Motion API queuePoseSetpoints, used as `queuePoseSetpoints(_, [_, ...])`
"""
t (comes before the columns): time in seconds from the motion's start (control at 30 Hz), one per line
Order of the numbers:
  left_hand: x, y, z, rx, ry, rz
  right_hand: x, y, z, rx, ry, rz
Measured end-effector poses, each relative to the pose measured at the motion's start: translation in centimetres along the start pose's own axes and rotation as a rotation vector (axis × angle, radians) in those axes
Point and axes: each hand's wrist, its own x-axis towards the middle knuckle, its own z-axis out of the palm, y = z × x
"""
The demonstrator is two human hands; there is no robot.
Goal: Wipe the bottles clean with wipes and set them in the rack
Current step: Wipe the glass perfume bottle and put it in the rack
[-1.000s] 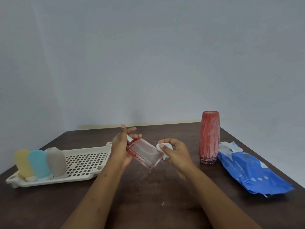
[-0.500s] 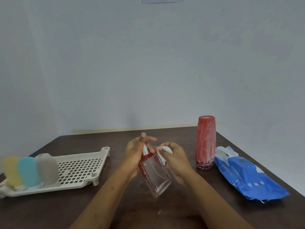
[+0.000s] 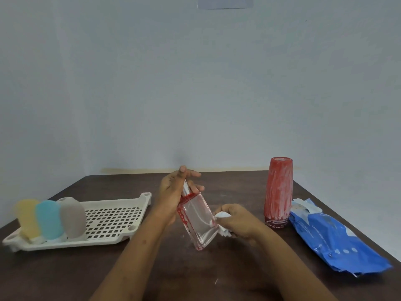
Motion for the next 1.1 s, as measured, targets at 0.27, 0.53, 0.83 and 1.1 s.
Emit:
queuePoseSetpoints(0.27, [0.1,-1.2,0.2,0.167,0.051,0.072,0.4,-0.5,1.5,0.002,0.598,-0.424])
queuePoseSetpoints(0.53, [0.0,-1.7,0.9,0.42,0.155,0.157,-1.5,-2.4,5.0,0.08,0.551,-0.746])
queuePoseSetpoints(0.83, [0.7,-2.1,-0.6,0.343,0.339,0.07,-0.9,-1.3,5.3,-0.259,0.373,-0.83])
queuePoseSetpoints(1.1, [1.3,-2.9,-2.6,0.239,0.538,-0.044,-0.5,-1.1,4.3,-0.455,0.119,-0.603])
